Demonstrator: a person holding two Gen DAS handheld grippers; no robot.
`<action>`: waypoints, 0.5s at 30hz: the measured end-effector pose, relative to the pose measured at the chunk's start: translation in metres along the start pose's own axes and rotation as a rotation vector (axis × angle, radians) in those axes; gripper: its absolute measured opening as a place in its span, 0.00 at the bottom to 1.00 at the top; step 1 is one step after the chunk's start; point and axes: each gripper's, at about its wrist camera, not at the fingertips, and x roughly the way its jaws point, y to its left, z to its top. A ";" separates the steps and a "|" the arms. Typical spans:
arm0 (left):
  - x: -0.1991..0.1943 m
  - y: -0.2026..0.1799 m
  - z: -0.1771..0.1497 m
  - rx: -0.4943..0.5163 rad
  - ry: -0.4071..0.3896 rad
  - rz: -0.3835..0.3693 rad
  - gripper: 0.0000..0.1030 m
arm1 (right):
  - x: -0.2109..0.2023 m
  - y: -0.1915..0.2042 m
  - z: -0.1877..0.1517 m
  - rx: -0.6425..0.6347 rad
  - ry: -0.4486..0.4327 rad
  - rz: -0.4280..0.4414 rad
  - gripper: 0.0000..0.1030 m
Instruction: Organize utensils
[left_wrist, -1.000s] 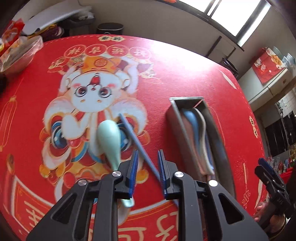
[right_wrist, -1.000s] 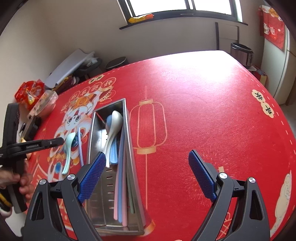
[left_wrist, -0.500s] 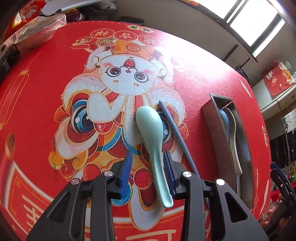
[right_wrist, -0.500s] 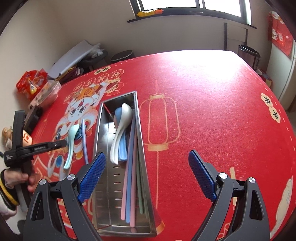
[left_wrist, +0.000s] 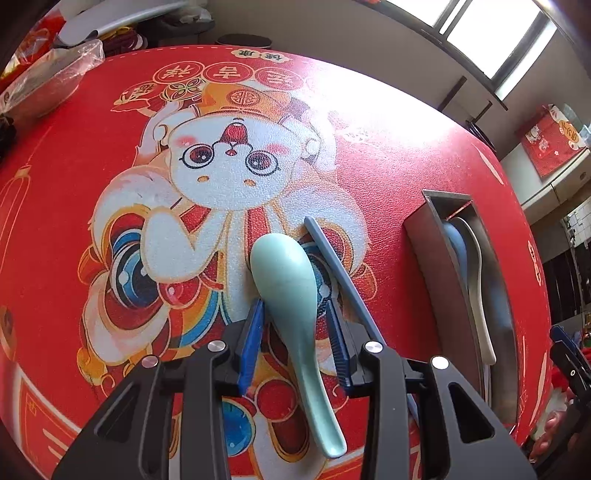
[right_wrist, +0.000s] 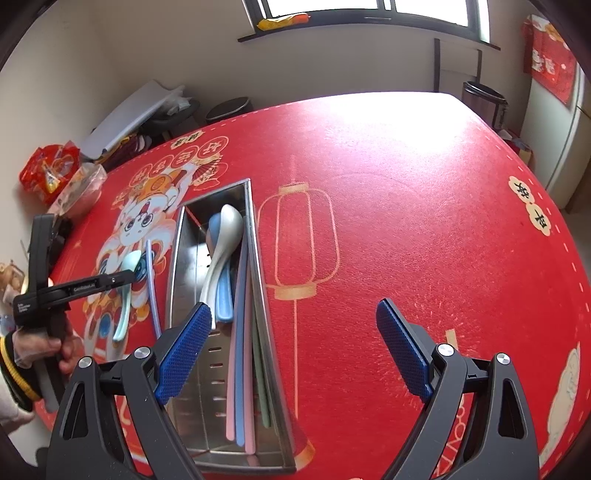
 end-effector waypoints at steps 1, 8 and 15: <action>0.000 0.000 0.000 0.001 0.001 -0.007 0.32 | 0.001 0.000 0.000 0.001 0.001 0.001 0.85; -0.003 -0.012 -0.011 0.056 0.014 -0.026 0.19 | 0.004 0.002 0.002 -0.003 0.006 0.009 0.85; -0.006 -0.027 -0.030 0.136 0.036 -0.038 0.14 | 0.007 0.002 0.002 0.003 0.015 0.013 0.85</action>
